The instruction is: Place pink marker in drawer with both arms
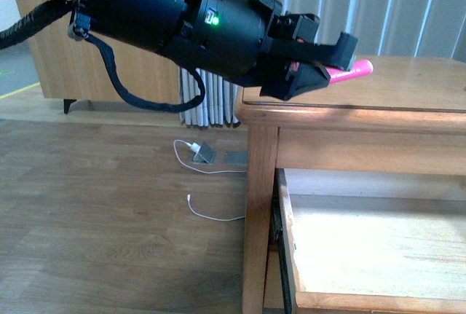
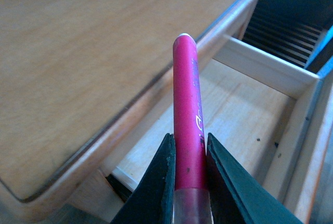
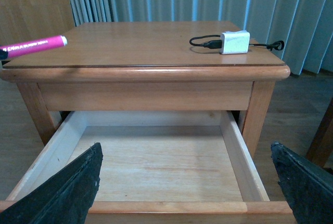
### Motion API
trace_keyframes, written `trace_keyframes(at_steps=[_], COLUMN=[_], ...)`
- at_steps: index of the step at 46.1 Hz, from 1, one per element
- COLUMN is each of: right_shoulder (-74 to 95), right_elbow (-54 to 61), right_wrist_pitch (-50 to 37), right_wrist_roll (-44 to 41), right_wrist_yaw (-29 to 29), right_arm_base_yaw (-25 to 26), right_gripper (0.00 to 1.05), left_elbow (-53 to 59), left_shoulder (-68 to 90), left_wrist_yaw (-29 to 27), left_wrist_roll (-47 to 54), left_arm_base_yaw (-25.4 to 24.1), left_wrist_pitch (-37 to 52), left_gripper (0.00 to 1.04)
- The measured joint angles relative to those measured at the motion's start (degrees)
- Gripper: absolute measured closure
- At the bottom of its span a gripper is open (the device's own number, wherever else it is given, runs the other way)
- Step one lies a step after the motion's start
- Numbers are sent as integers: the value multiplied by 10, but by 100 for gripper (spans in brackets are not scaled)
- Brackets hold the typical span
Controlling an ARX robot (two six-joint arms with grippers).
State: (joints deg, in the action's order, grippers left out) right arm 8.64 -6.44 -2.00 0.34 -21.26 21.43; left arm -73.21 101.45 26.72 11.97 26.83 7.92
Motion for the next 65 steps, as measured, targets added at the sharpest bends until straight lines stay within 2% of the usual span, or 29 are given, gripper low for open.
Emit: trace_keyframes(at_steps=[19,41,45,49,57,62,65], right_shoulder=[0,0,0,0,0,0,0], right_elbow=[0,0,0,0,0,0,0], right_wrist_pitch=[0,0,0,0,0,0,0], right_wrist_roll=[0,0,0,0,0,0,0], right_wrist_yaw=[0,0,0,0,0,0,0], right_arm_base_yaw=[0,0,0,0,0,0,0], right_gripper=[8,8,8,8,8,8,8], left_elbow=[34,3,-3,-2,7,24,33], left_shoulder=[88,173,177,178,170,156,139], left_wrist_yaw=[26,24,46,41,28,-5,-43], left_wrist_roll=[23,-5,-14,-28,-39,-52,-62], left_arm_base_yaw=[47,54,57,61,63,60,55], left_wrist_pitch=[58,86,68,103,128,151,160], left_gripper=[90,90,89,71,46,28,17])
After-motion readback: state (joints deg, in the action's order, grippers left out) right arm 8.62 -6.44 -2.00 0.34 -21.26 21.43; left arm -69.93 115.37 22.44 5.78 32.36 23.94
